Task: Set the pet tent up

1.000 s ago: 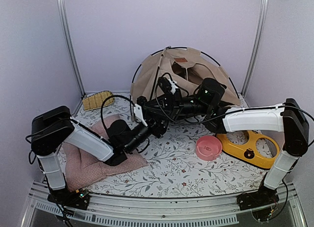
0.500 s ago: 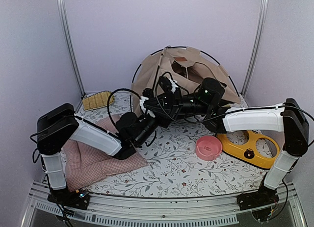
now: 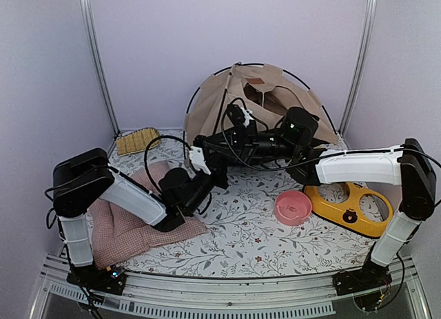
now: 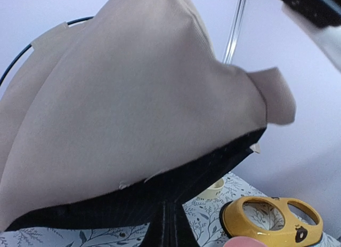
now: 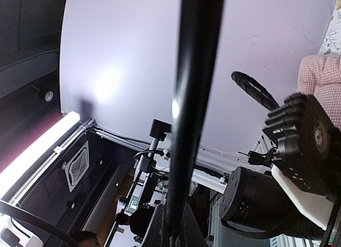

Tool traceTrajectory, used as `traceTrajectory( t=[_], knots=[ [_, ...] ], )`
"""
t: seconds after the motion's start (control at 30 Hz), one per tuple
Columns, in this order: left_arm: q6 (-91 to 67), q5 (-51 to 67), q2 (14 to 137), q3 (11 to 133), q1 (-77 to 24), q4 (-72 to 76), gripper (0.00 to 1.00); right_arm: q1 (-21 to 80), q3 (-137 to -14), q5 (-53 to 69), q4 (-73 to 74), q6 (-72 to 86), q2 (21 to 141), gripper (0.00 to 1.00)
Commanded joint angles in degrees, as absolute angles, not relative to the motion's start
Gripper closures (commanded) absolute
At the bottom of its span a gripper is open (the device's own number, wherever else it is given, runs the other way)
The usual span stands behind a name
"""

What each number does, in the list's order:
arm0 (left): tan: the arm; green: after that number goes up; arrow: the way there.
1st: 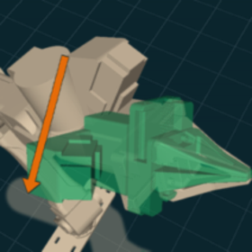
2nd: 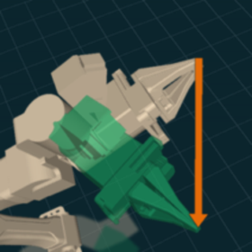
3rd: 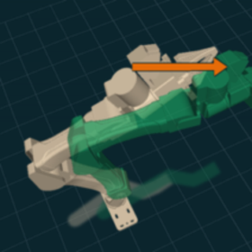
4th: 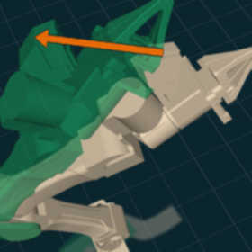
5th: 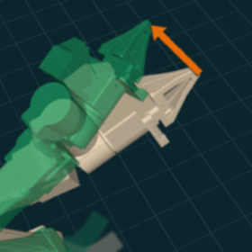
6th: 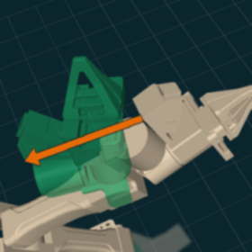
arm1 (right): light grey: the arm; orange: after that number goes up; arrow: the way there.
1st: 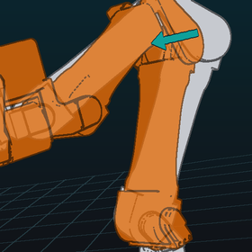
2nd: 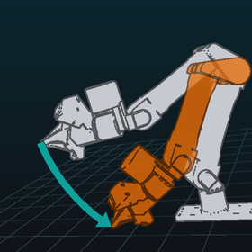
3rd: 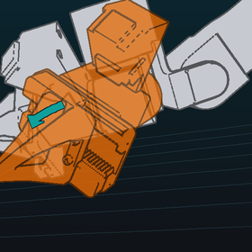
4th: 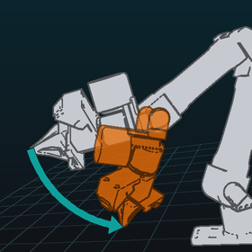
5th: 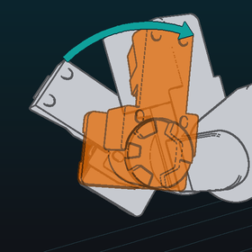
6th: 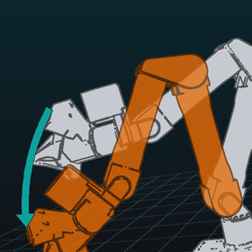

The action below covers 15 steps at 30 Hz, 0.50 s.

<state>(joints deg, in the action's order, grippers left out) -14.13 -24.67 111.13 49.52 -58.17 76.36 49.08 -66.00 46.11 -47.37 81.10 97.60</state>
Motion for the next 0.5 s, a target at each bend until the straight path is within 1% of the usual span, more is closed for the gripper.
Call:
traceTrajectory(
  t=[0.0, 0.07, 0.1, 0.17, 0.2, 0.23, 0.27, 0.37, 0.47],
  knots=[
    [-13.3, -23.3, 109.5, 46.2, -57.8, 81.6, 1.0, 47.6, -65.9, 43.5, -48.0, 79.6, 94.8, 1.0],
    [-12.4, -21.8, 109.8, 46.2, -58.1, 82.6, 0.99, 47.6, -66.6, 43.7, -48.1, 80.0, 95.0, 1.0],
    [-11.6, -21.3, 110.0, 46.7, -58.3, 82.6, 0.88, 47.6, -66.8, 43.9, -48.1, 80.1, 95.1, 1.0],
    [-9.2, -21.1, 110.8, 48.3, -59.0, 82.5, 0.62, 47.6, -67.1, 43.9, -48.1, 80.6, 95.1, 1.0],
    [-8.0, -21.2, 111.2, 49.2, -59.3, 82.3, 0.51, 47.6, -67.1, 43.9, -48.1, 80.7, 95.1, 1.0],
    [-6.8, -21.3, 111.6, 50.3, -59.4, 82.0, 0.42, 47.6, -67.1, 43.9, -48.1, 80.8, 95.0, 1.0],
    [-6.1, -21.3, 112.0, 51.5, -59.5, 81.4, 0.36, 47.6, -67.1, 43.9, -48.2, 81.1, 95.0, 1.0],
    [-3.9, -22.0, 115.1, 55.7, -59.5, 79.0, 0.26, 47.6, -66.9, 43.9, -48.7, 81.9, 94.8, 1.0],
    [-1.6, -22.9, 118.0, 59.5, -59.4, 78.2, 0.2, 47.7, -66.9, 43.8, -48.9, 82.5, 94.9, 1.0]
  ],
)
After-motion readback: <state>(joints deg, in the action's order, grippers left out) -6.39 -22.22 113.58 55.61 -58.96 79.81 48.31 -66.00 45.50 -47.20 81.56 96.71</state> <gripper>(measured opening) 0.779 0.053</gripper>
